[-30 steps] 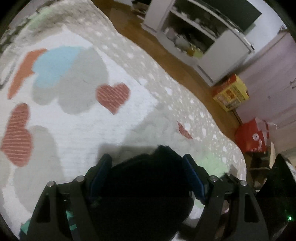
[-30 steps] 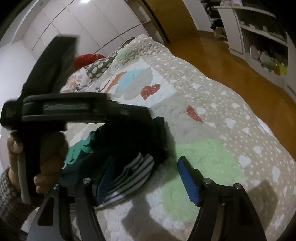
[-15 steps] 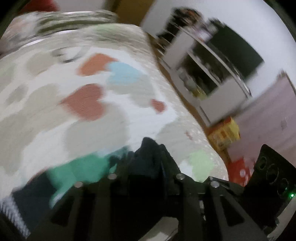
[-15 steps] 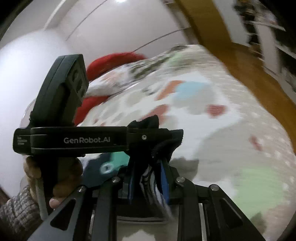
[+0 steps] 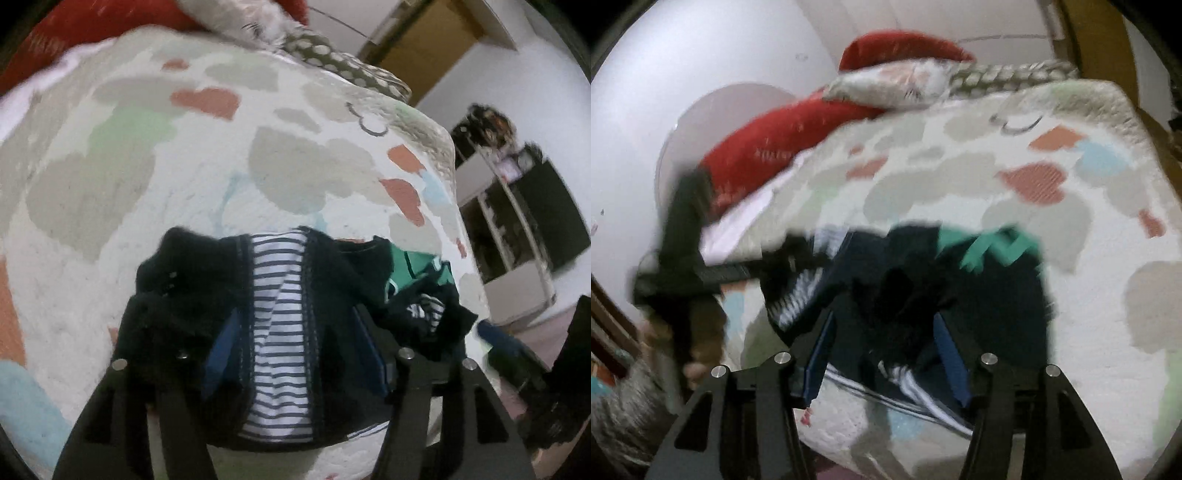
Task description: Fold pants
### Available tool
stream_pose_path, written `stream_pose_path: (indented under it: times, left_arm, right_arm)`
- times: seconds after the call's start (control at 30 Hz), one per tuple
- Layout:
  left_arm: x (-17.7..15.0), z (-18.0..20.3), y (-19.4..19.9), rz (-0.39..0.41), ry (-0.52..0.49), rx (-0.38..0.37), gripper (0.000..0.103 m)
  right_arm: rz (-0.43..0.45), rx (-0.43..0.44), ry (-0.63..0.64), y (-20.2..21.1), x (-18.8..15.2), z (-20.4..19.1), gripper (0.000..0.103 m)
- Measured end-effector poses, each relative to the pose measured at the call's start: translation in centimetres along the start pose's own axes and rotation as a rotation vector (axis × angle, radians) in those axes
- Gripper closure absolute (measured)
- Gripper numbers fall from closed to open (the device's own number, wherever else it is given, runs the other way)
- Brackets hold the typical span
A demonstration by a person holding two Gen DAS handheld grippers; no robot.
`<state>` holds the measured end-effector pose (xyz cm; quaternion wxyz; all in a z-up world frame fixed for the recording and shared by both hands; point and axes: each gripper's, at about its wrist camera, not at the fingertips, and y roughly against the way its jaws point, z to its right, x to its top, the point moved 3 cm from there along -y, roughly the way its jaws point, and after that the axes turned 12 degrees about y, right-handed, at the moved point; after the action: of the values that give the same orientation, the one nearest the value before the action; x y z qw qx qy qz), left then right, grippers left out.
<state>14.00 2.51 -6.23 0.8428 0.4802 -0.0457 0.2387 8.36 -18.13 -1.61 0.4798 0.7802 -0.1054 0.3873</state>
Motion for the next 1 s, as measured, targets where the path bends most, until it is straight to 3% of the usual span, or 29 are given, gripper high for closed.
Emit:
stream_pose_path:
  times: [0.1, 0.23, 0.3, 0.37, 0.47, 0.5, 0.67, 0.83, 0.87, 0.93, 1.0]
  left_arm:
    - [-0.3, -0.2, 0.9, 0.02, 0.027, -0.025, 0.045]
    - [-1.2, -1.0, 4.0, 0.075, 0.072, -0.08, 0.044]
    - [-1.7, -1.7, 5.8, 0.127, 0.08, -0.071, 0.044]
    - [-2.0, -2.8, 6.8, 0.153, 0.101, -0.062, 0.044]
    - [-2.0, -4.4, 7.0, 0.192, 0.118, 0.018, 0.038]
    - [-1.9, -5.1, 6.5, 0.184, 0.13, 0.04, 0.038]
    - [-2.0, -7.3, 3.6, 0.101, 0.192, 0.056, 0.038]
    - [-2.2, -7.0, 3.7, 0.116, 0.183, 0.046, 0.039]
    - [-2.2, -7.1, 3.7, 0.115, 0.188, 0.034, 0.04]
    - [-2.5, -7.1, 3.8, 0.12, 0.173, 0.039, 0.064]
    - [-2.8, -7.1, 3.8, 0.121, 0.153, 0.044, 0.075]
  right_arm:
    - [0.035, -0.07, -0.059, 1.5, 1.5, 1.6, 0.043]
    - [-0.023, -0.08, -0.122, -1.2, 2.6, 2.7, 0.047]
    - [-0.059, -0.038, -0.127, -3.5, 2.9, 2.4, 0.049]
    - [-0.098, 0.061, -0.149, -6.4, 2.6, 1.4, 0.048]
    - [-0.157, 0.154, -0.171, -10.0, 1.5, 0.1, 0.046]
    - [-0.161, 0.146, -0.176, -10.6, 1.2, 0.0, 0.045]
    - [-0.144, 0.154, -0.18, -9.2, 1.4, 0.0, 0.043]
    - [-0.085, 0.106, -0.158, -5.9, 2.5, 0.1, 0.041]
    - [-0.081, 0.1, -0.145, -5.5, 2.8, -0.1, 0.04]
    - [-0.089, 0.106, -0.121, -5.3, 3.6, -0.8, 0.039]
    - [-0.119, 0.128, -0.093, -5.9, 4.6, -2.0, 0.038]
